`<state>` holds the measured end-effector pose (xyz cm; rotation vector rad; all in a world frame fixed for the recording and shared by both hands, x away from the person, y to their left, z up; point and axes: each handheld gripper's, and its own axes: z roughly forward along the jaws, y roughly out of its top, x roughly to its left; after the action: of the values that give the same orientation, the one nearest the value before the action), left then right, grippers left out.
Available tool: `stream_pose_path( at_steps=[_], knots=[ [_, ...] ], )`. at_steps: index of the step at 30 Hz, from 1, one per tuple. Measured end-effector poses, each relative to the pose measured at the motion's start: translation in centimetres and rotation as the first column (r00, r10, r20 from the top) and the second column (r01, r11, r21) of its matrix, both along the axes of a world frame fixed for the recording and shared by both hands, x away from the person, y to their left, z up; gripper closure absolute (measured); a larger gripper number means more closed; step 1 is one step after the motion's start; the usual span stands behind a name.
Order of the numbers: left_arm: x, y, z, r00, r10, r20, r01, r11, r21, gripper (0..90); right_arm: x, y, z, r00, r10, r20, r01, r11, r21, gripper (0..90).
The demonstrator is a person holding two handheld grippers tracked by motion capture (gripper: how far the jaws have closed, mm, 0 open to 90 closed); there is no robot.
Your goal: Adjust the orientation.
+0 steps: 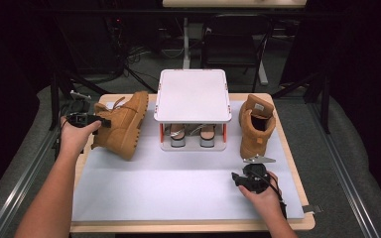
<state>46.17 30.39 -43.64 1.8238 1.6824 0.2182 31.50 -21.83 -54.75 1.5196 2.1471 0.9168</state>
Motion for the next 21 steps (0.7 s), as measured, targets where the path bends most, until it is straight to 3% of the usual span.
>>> stream_pose_path(
  at_steps=[5, 13, 16, 21],
  knots=[
    [0.5, -0.9, -0.2, 0.9996, -0.029, 0.004, 0.029, 0.9953, -0.093, 56.5, 0.0, 0.0, 0.0, 1.0, -0.001, -0.002, 0.001, 1.0, 0.002, 51.6],
    [0.8, -3.0, 0.7, 0.9997, -0.014, 0.018, 0.016, 0.9951, -0.097, 68.0, 0.0, -0.1, -0.1, 1.0, 0.004, -0.005, -0.004, 1.0, 0.009, 51.6],
    [0.9, -3.6, 1.1, 0.9993, -0.037, 0.002, 0.037, 0.9945, -0.098, 75.9, 0.0, -0.2, -0.1, 1.0, -0.002, -0.006, 0.002, 1.0, 0.013, 51.6],
    [0.9, -4.4, 1.7, 0.9991, -0.041, -0.009, 0.04, 0.996, -0.079, 78.6, 0.0, -0.4, 0.0, 1.0, -0.001, -0.009, 0.001, 1.0, 0.014, 51.5]
  ],
)
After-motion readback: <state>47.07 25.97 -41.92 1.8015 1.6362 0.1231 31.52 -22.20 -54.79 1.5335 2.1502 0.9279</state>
